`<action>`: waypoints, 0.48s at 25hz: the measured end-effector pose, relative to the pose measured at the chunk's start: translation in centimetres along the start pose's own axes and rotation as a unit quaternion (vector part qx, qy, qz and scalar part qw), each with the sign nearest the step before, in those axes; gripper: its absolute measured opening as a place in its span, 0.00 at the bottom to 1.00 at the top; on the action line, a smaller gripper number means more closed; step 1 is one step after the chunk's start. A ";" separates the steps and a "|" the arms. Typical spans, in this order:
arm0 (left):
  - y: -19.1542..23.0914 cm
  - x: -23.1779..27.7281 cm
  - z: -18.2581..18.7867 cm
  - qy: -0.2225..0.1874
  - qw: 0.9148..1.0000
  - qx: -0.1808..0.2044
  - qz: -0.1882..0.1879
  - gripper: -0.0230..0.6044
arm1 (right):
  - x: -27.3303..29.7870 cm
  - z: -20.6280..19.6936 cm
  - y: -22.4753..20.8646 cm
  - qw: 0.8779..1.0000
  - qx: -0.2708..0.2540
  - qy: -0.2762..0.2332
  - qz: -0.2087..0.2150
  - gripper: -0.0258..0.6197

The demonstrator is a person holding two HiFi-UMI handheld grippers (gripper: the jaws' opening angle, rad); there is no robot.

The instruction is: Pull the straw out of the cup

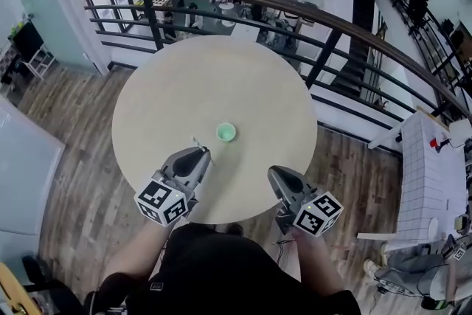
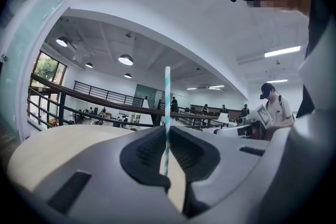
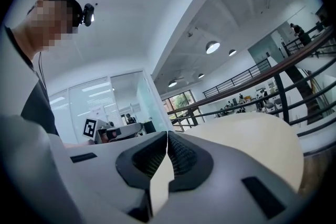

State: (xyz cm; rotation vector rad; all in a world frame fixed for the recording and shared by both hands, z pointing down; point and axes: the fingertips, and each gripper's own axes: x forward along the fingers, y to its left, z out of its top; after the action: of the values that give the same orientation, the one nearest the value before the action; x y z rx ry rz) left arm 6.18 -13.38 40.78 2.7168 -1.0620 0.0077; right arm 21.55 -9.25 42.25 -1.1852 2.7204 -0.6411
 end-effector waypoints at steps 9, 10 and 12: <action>0.8 -5.6 2.1 -0.007 1.000 0.017 0.014 0.08 | -2.2 2.2 2.7 0.998 -0.019 -0.038 -0.043 0.08; 1.0 -6.2 2.2 -0.009 1.000 0.017 0.018 0.08 | -2.1 2.2 3.3 0.998 -0.019 -0.040 -0.044 0.08; 1.3 -7.2 2.5 -0.012 0.999 0.018 0.024 0.08 | -2.1 2.4 4.3 0.998 -0.022 -0.050 -0.043 0.08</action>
State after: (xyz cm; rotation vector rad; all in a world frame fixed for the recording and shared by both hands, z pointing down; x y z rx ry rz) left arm -0.21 -9.96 37.99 2.7280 -1.1453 0.0028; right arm 20.73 -5.93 38.13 -1.3130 2.6273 -0.5192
